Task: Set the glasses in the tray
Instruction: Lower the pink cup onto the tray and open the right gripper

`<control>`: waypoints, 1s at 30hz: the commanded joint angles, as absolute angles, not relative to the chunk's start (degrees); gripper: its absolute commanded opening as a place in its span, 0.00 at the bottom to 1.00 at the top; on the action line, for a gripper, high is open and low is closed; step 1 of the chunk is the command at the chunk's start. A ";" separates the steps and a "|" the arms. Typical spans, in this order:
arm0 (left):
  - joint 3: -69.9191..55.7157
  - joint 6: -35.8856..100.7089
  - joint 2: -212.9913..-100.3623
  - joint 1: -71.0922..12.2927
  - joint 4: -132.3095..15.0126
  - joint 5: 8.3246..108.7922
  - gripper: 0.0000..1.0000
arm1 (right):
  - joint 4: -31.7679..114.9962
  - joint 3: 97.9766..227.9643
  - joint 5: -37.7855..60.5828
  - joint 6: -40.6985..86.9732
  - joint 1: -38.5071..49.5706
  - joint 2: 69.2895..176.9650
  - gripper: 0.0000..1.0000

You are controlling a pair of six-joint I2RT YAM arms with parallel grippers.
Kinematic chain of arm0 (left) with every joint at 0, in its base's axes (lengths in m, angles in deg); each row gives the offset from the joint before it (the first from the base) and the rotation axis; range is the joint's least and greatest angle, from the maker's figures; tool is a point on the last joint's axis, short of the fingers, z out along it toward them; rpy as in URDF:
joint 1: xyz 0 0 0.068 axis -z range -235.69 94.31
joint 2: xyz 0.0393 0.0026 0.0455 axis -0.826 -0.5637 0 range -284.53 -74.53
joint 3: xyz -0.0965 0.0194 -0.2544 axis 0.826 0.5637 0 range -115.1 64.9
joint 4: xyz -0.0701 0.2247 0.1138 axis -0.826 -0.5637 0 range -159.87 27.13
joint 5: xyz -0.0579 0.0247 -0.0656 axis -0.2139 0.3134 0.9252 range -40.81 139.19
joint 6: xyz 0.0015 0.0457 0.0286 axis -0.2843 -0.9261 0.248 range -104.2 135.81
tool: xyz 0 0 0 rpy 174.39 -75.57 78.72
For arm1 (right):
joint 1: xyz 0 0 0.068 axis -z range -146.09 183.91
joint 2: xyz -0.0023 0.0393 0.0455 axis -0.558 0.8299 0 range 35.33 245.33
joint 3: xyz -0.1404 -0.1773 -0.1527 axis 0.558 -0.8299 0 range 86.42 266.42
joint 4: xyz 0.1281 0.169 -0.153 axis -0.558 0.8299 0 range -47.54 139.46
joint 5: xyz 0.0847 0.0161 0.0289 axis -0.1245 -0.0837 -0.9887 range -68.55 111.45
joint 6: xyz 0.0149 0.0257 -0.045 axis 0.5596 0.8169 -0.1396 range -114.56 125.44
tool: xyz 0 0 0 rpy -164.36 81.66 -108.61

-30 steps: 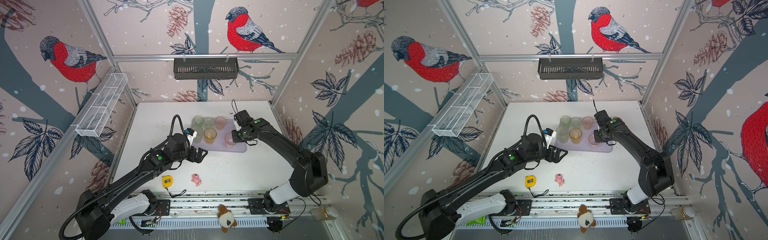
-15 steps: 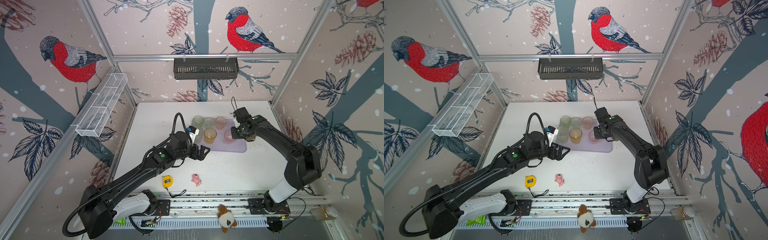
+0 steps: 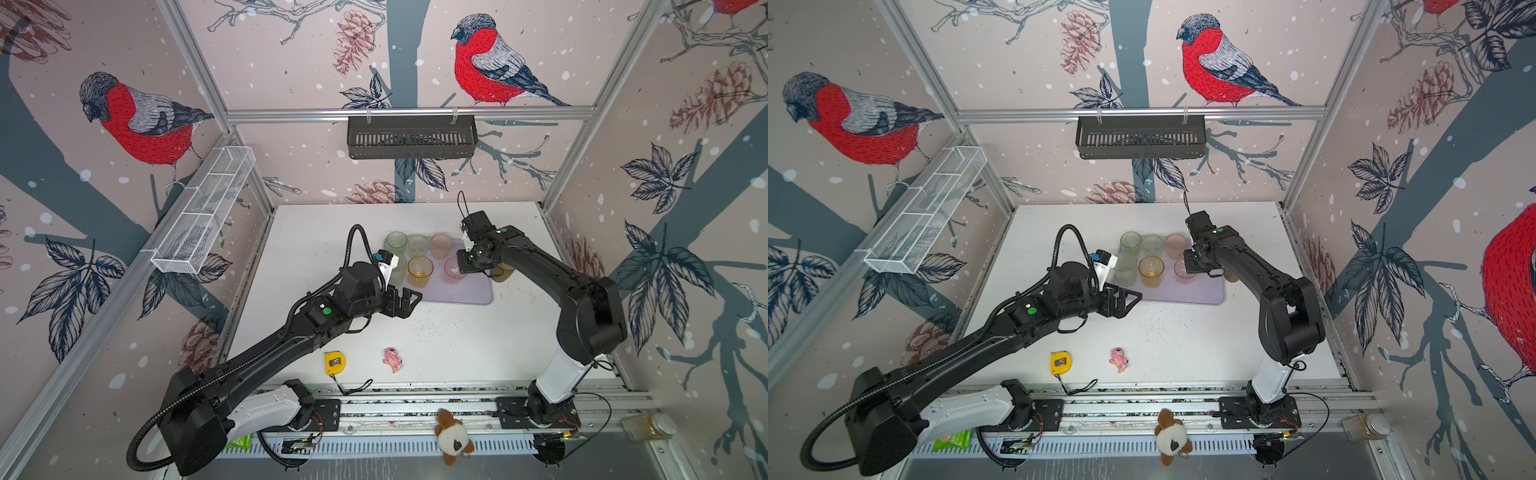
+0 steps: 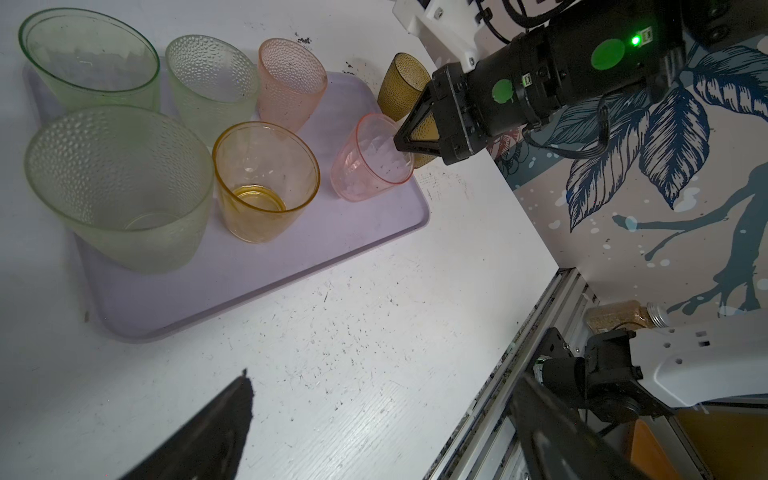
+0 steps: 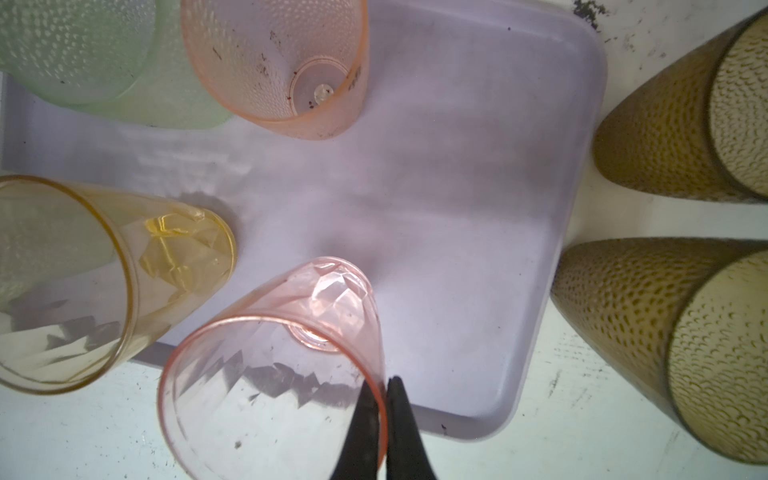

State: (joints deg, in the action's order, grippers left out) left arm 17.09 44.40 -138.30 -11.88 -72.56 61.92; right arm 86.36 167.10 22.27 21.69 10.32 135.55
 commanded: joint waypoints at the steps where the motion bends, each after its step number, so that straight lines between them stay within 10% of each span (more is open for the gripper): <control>1: 17.11 44.84 -138.02 -11.74 -70.69 60.75 0.97 | 85.71 168.06 21.41 20.96 10.34 136.50 0.01; 30: 17.85 44.68 -137.38 -11.74 -71.48 59.83 0.97 | 83.09 168.68 19.69 21.83 8.73 140.96 0.01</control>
